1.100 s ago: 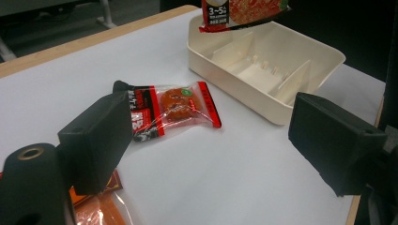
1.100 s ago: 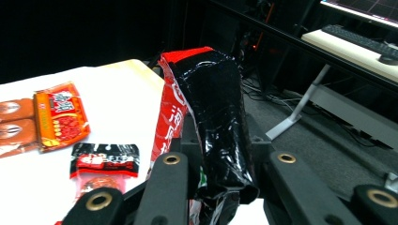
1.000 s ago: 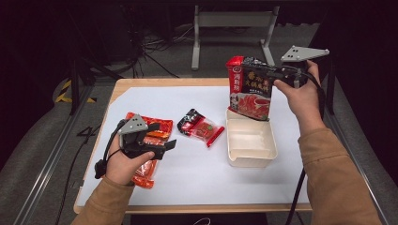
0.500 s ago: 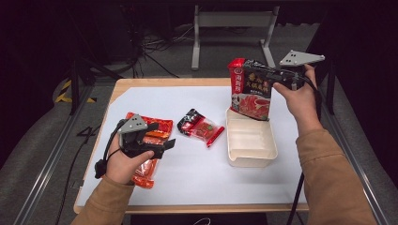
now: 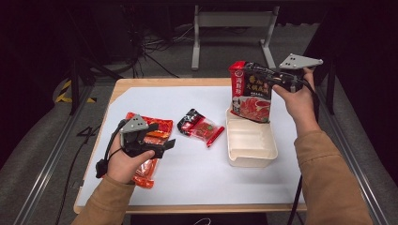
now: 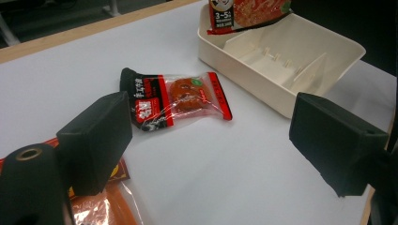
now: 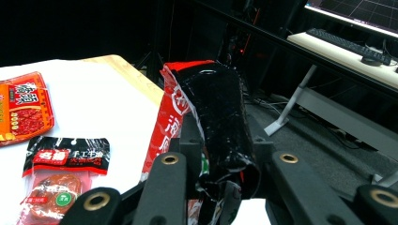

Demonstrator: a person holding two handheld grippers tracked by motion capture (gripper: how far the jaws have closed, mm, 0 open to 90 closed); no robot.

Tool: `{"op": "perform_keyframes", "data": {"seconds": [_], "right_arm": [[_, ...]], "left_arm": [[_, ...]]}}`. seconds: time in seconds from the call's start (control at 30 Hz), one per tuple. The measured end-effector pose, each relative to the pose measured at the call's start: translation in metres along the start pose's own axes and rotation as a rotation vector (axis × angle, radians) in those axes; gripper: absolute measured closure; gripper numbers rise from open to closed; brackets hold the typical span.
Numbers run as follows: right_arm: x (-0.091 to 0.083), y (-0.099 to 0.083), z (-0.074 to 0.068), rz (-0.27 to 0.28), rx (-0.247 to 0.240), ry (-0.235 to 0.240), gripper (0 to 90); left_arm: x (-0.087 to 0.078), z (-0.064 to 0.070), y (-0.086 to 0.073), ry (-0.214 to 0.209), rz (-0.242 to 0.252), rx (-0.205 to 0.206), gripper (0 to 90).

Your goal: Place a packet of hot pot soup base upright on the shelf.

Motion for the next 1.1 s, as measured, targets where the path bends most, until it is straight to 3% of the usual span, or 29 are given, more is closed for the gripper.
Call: {"op": "perform_keyframes", "data": {"seconds": [0.37, 0.57, 0.9, 1.07, 1.1], "right_arm": [[0.007, -0.003, -0.011, 0.0, -0.044, 0.055, 73.6], [0.013, 0.0, -0.016, 0.013, -0.092, 0.067, 74.8], [0.023, 0.001, -0.015, 0.039, -0.1, 0.086, 74.2], [0.024, -0.006, -0.017, 0.048, -0.067, 0.116, 73.2], [0.024, -0.01, -0.019, 0.047, -0.05, 0.144, 71.4]], "left_arm": [[0.001, -0.002, -0.001, 0.004, -0.003, -0.001, 14.7], [0.001, -0.002, -0.002, 0.009, -0.004, -0.006, 14.7], [0.001, -0.003, -0.004, 0.008, -0.008, -0.019, 14.7], [0.0, -0.003, -0.004, 0.01, -0.007, -0.013, 14.7], [-0.001, -0.003, -0.003, 0.011, -0.005, -0.012, 14.7]]}}
Point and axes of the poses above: each handheld gripper's, and its own axes: x roughly forward along the jaws, y roughly out of its top, z roughly to its right, the point moved 5 cm from there along x, roughly forward along the jaws, and after that the axes turned 12 degrees about z, right-handed, at the moved point
